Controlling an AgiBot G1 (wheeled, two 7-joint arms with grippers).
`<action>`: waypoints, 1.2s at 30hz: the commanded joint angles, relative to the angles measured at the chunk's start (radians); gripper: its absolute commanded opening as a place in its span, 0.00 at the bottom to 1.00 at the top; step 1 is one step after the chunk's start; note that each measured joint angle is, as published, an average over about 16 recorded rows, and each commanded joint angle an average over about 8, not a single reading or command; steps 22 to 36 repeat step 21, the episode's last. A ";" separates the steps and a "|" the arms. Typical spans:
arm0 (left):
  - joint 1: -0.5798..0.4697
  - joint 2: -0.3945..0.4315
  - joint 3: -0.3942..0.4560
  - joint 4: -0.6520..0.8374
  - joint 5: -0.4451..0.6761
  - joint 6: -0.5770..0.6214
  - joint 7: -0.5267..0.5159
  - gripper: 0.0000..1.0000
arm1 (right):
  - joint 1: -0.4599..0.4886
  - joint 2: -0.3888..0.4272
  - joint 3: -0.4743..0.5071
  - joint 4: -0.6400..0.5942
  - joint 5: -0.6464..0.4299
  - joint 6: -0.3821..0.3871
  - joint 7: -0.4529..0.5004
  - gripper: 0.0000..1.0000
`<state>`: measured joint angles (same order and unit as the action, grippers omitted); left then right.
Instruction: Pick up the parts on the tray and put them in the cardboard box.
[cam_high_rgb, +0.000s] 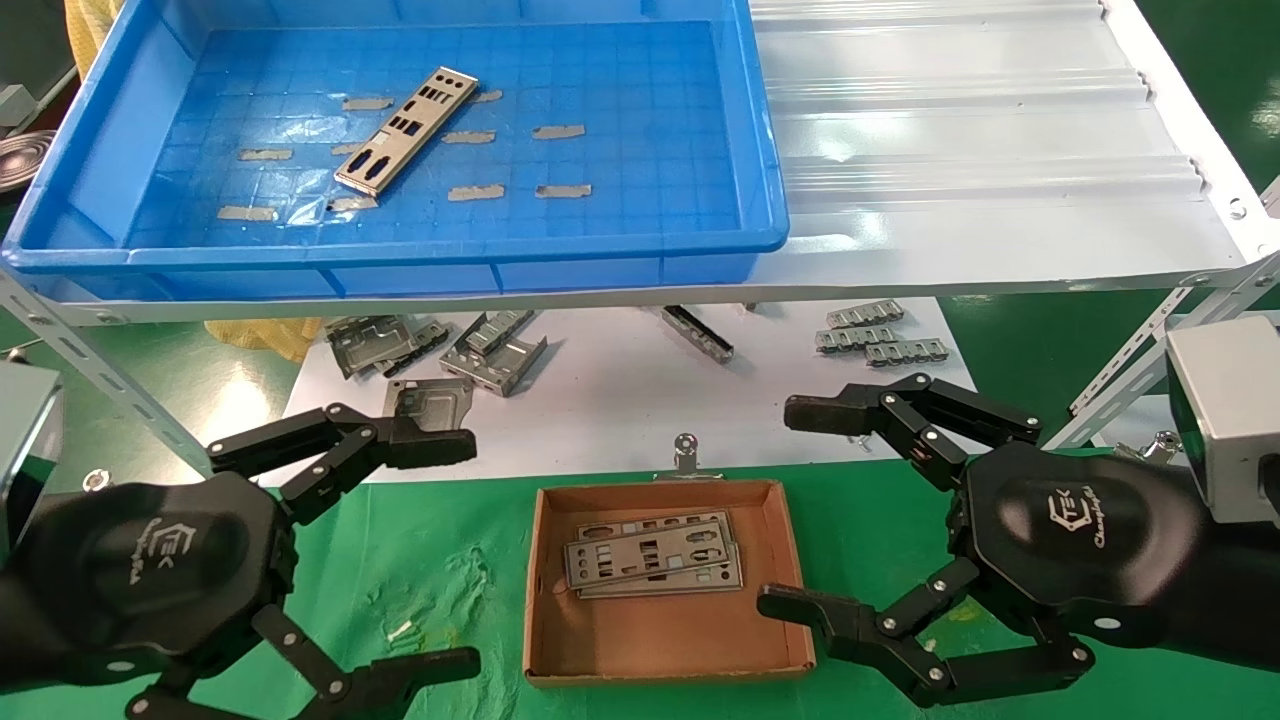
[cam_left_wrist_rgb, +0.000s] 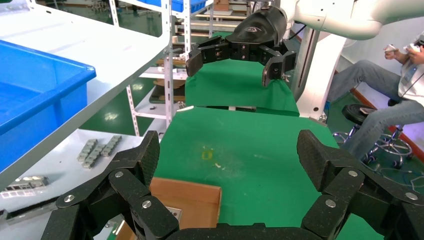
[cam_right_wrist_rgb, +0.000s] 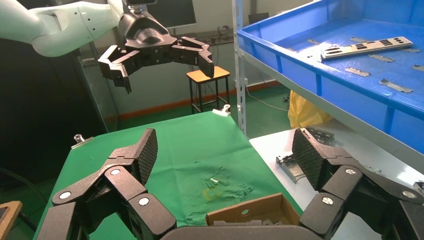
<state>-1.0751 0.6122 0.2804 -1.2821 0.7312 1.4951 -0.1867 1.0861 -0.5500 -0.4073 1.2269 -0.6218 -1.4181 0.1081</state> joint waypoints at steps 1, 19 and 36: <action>0.000 0.000 0.000 0.000 0.000 0.000 0.000 1.00 | 0.000 0.000 0.000 0.000 0.000 0.000 0.000 1.00; 0.000 0.000 0.000 0.000 0.000 0.000 0.000 1.00 | 0.000 0.000 0.000 0.000 0.000 0.000 0.000 1.00; 0.000 0.000 0.000 0.000 0.000 0.000 0.000 1.00 | 0.000 0.000 0.000 0.000 0.000 0.000 0.000 1.00</action>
